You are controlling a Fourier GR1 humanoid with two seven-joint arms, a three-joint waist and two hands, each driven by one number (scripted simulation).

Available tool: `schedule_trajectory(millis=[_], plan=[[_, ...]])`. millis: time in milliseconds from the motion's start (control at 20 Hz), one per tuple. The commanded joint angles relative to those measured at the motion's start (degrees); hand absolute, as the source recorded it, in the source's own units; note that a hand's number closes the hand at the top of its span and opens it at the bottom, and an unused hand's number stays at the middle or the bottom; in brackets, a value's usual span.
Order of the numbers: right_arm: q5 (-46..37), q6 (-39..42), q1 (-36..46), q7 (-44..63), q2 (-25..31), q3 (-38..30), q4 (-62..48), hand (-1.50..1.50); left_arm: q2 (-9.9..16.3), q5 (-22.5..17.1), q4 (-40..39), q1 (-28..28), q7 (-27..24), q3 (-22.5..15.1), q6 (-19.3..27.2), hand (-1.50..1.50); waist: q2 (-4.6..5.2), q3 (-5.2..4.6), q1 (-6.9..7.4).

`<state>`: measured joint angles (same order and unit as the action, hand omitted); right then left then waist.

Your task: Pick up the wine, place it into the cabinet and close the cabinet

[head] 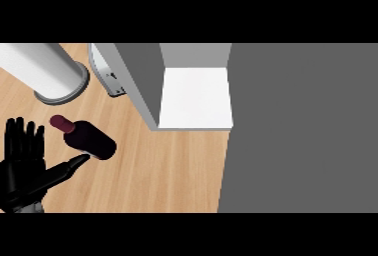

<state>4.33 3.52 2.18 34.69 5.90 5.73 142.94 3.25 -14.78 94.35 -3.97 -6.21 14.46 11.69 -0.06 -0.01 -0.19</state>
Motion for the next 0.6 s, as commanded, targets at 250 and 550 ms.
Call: schedule_trajectory(millis=[250, 550], plan=[[3.4, -0.5, -2.5, 5.3, -0.2, 0.2, 10.8, -1.50, -0.5, -0.3, -8.6, 0.1, -6.3, -0.6, -4.7, -1.50, -0.06, -0.02, -0.19], [4.4, -0.4, -1.7, 7.4, -0.1, 0.8, 11.3, -1.50, 1.9, -2.5, -18.3, 6.2, -10.9, 3.2, -6.5, -1.50, -0.02, -0.04, -0.34]])
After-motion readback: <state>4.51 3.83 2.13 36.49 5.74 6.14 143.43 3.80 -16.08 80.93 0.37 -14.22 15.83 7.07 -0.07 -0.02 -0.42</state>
